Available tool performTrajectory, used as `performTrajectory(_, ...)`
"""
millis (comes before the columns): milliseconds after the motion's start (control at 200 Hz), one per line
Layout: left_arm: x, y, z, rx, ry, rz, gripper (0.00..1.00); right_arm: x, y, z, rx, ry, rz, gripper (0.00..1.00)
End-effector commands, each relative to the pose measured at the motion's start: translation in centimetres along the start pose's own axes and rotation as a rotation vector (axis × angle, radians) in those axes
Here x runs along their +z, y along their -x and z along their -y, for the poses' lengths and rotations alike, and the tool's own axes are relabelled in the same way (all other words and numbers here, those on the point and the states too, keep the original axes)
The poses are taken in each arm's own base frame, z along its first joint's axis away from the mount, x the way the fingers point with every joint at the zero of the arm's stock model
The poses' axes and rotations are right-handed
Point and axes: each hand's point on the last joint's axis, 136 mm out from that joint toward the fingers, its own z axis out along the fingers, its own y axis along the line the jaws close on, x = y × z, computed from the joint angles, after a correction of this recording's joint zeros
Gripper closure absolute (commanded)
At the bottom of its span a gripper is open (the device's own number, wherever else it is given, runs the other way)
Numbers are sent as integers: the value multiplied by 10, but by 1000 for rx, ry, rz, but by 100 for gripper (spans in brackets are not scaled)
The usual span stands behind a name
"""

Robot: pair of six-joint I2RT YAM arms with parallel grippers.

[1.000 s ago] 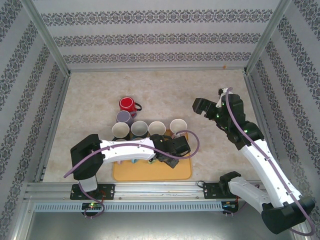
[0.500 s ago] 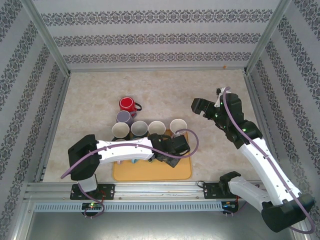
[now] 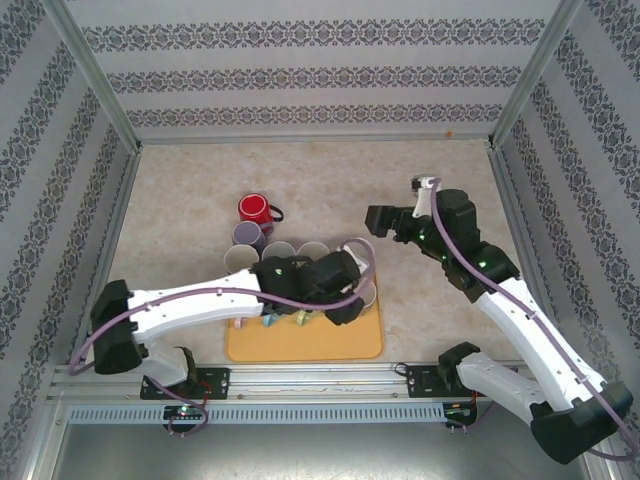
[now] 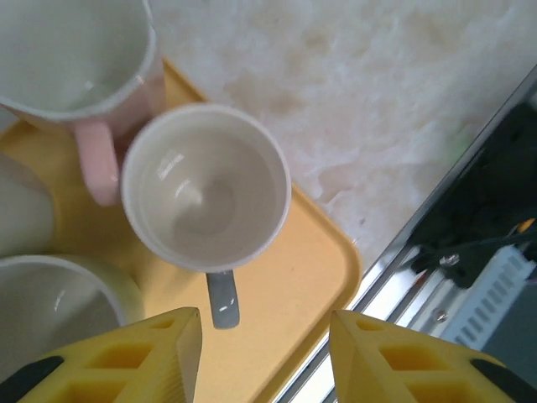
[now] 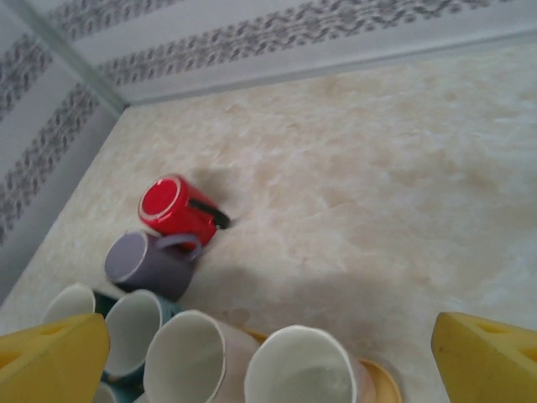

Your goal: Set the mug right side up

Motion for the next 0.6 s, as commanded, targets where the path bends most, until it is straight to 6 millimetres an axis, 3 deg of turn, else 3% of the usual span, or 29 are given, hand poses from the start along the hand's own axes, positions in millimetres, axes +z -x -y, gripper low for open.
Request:
performTrajectory(0,-32,24,-37,-71,23,95,55,8,7,-26,-133,53,-8,2)
performTrajectory(140,-64,29,-102,-187,145,174,55,37,-1,-40,-189,59,-85,2)
performTrajectory(265,-90,22,-172,-301,336,238,49,66,-6,-56,-240,74,-148,2)
performTrajectory(330,-99,17,-197,-374,374,252,47,84,-10,-65,-267,78,-185,2)
performTrajectory(430,-102,9,-234,-497,417,272,37,107,-14,-76,-297,76,-224,2)
performTrajectory(595,-94,14,-280,-601,472,258,33,133,-22,-85,-315,74,-254,2)
